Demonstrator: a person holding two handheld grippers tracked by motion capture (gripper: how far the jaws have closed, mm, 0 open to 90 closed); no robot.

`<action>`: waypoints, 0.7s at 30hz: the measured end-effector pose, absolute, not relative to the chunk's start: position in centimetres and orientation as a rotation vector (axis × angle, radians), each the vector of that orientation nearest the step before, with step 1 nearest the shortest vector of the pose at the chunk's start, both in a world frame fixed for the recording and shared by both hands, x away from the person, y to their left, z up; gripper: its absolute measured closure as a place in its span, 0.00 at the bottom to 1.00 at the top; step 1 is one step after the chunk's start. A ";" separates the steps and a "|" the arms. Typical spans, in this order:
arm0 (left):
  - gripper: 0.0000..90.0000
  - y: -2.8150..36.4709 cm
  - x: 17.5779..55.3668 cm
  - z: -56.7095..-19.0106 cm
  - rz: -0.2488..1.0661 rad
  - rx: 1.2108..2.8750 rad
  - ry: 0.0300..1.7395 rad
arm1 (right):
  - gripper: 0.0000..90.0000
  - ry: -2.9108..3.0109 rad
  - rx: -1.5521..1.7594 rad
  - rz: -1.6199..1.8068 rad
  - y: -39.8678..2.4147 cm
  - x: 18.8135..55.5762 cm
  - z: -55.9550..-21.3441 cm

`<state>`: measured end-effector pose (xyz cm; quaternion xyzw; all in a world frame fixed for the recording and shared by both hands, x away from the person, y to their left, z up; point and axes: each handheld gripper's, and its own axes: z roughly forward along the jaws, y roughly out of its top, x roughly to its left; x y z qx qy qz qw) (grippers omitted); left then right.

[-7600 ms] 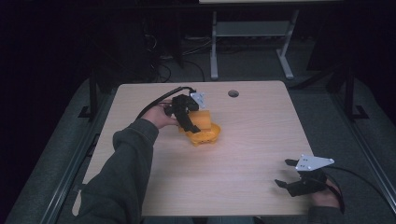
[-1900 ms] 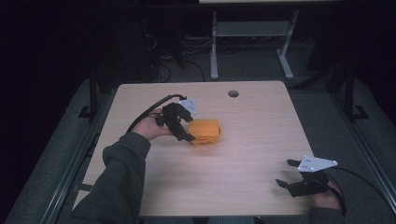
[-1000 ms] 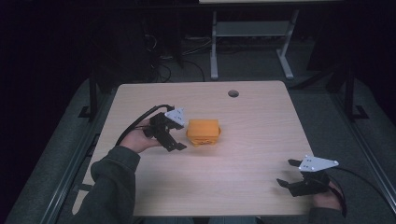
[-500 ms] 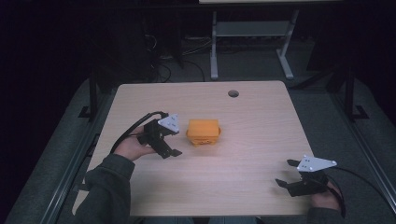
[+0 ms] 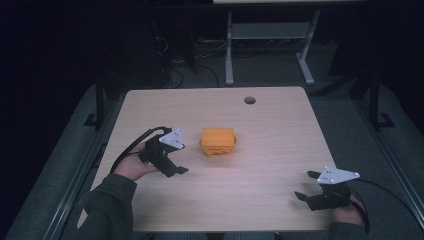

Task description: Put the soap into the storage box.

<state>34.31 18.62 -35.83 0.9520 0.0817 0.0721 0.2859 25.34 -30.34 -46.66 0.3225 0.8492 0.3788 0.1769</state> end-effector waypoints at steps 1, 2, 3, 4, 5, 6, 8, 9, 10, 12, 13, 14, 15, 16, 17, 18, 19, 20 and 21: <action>0.22 18.7 34.2 -35.9 0.196 2.546 0.213 | 0.16 2.404 0.911 1.074 -30.3 25.3 -46.7; 0.22 18.8 34.1 -35.9 0.191 2.546 0.224 | 0.16 2.403 0.913 1.071 -30.3 25.3 -46.6; 0.22 18.9 34.0 -35.9 0.196 2.543 0.225 | 0.16 2.403 0.913 1.069 -30.4 25.3 -46.6; 0.22 19.1 33.8 -35.9 0.199 2.540 0.219 | 0.16 2.399 0.904 1.065 -30.4 25.3 -46.6; 0.22 19.2 33.7 -36.0 0.203 2.539 0.215 | 0.16 2.396 0.911 1.068 -30.5 25.2 -46.6; 0.22 19.3 33.6 -36.0 0.207 2.540 0.219 | 0.16 2.394 0.910 1.067 -30.5 25.2 -46.6; 0.22 19.6 33.3 -36.1 0.207 2.536 0.227 | 0.16 2.386 0.908 1.067 -30.6 25.1 -46.5; 0.22 19.7 33.2 -36.2 0.210 2.533 0.231 | 0.16 2.386 0.908 1.067 -30.6 25.1 -46.5; 0.22 19.9 33.1 -36.3 0.208 2.539 0.228 | 0.16 2.384 0.915 1.072 -30.6 25.0 -46.4; 0.22 20.2 32.8 -36.4 0.212 2.535 0.236 | 0.16 2.384 0.905 1.066 -30.6 25.0 -46.4; 0.22 20.3 32.7 -36.6 0.212 2.531 0.243 | 0.16 2.382 0.912 1.068 -30.5 25.0 -46.4; 0.22 20.4 32.5 -36.7 0.211 2.528 0.249 | 0.16 2.384 0.911 1.067 -30.5 25.0 -46.4; 0.22 20.5 32.5 -36.7 0.213 2.536 0.241 | 0.16 2.386 0.911 1.068 -30.5 25.0 -46.4; 0.22 20.6 32.3 -36.8 0.212 2.534 0.243 | 0.16 2.387 0.905 1.063 -30.5 25.0 -46.4; 0.22 20.7 32.2 -36.9 0.219 2.537 0.242 | 0.16 2.388 0.906 1.062 -30.4 25.0 -46.4; 0.22 20.9 32.1 -37.0 0.221 2.541 0.243 | 0.16 2.387 0.905 1.064 -30.4 25.0 -46.4; 0.22 21.0 32.0 -37.1 0.220 2.536 0.247 | 0.16 2.386 0.913 1.068 -30.4 24.9 -46.4; 0.22 21.1 31.9 -37.2 0.216 2.532 0.252 | 0.16 2.383 0.916 1.061 -30.4 24.9 -46.4; 0.22 21.2 31.8 -37.3 0.221 2.526 0.260 | 0.16 2.378 0.914 1.063 -30.5 24.9 -46.4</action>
